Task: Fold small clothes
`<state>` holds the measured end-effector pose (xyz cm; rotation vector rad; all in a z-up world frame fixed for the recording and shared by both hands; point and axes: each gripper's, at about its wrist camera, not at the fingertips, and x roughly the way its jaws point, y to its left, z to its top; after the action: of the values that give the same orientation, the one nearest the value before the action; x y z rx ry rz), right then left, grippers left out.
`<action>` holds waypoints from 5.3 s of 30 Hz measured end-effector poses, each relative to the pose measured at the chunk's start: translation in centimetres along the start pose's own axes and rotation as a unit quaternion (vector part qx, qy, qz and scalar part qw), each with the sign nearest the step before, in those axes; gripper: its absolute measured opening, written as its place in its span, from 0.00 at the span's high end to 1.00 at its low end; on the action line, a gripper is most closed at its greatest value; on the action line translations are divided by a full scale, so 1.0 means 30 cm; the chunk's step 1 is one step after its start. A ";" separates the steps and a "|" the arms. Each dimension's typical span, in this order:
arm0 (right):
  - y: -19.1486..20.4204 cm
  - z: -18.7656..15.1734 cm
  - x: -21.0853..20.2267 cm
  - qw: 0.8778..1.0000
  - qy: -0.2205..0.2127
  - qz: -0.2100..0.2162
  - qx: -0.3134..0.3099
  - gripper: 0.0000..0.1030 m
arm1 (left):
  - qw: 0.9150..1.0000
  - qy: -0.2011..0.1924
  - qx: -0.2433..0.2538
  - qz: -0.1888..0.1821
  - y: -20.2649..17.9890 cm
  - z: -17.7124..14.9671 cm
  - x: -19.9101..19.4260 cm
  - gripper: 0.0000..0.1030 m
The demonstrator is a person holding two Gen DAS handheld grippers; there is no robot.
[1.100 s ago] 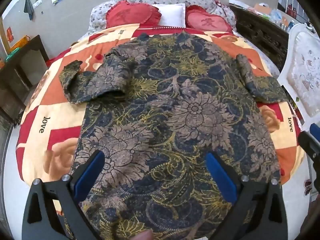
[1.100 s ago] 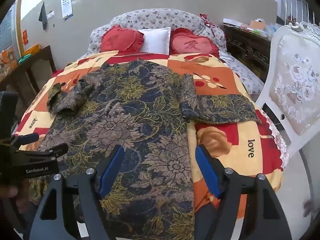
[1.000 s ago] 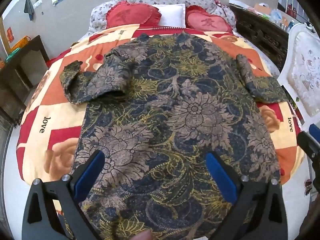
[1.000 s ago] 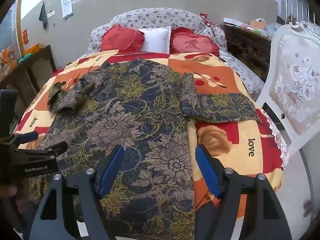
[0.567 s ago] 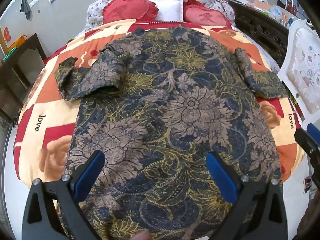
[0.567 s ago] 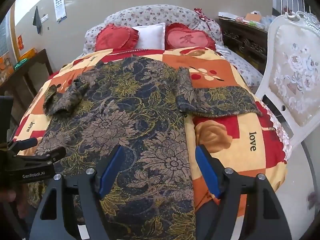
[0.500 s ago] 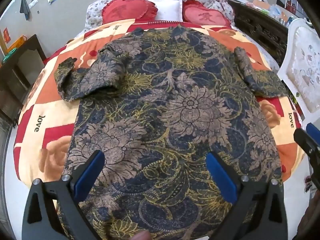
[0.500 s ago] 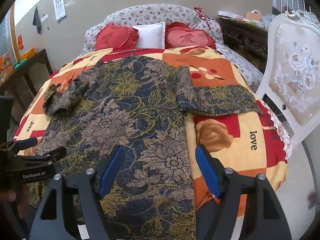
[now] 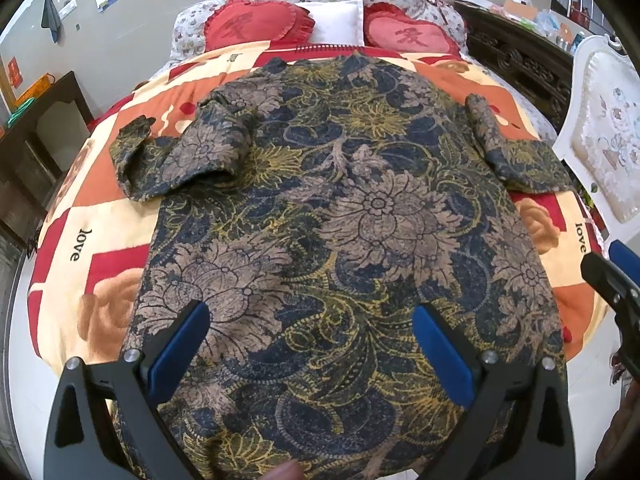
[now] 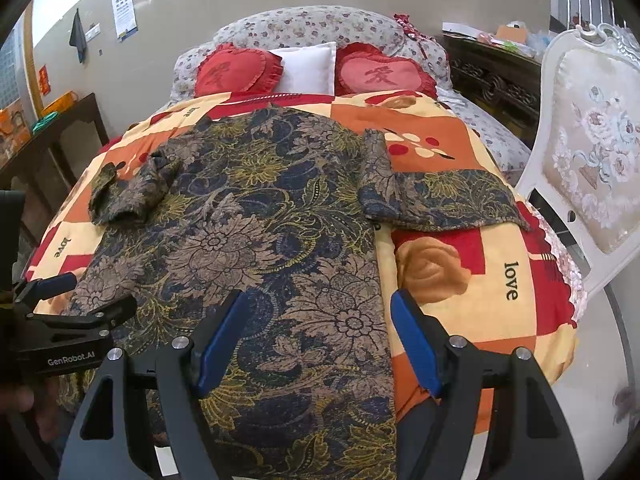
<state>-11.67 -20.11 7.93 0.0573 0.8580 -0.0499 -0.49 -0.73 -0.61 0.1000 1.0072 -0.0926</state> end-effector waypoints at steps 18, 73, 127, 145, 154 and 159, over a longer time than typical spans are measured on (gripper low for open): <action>0.012 -0.003 -0.011 0.999 -0.026 0.016 0.021 0.26 | 1.000 0.012 -0.022 -0.003 0.057 -0.025 0.046 0.00; 0.106 0.005 0.161 0.998 0.048 -0.040 -0.025 0.26 | 0.999 0.021 -0.029 -0.039 0.145 -0.047 0.171 0.03; 0.104 0.009 0.115 0.999 0.035 -0.036 -0.018 0.26 | 0.999 0.015 -0.022 -0.046 0.093 -0.067 0.114 0.30; 0.108 0.009 0.111 0.999 0.034 -0.035 -0.018 0.26 | 0.997 0.019 -0.054 -0.051 0.137 -0.058 0.124 0.21; 0.106 0.007 0.110 0.999 0.033 -0.035 -0.018 0.26 | 0.997 0.010 -0.062 -0.038 0.149 -0.052 0.120 0.05; 0.120 0.021 0.093 0.999 0.028 -0.030 -0.018 0.26 | 0.997 0.019 -0.061 -0.031 0.154 -0.058 0.131 0.02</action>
<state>-9.14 -16.63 6.34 0.0002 0.9153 -0.0893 0.72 3.95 -4.68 -0.0407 1.0513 -0.0863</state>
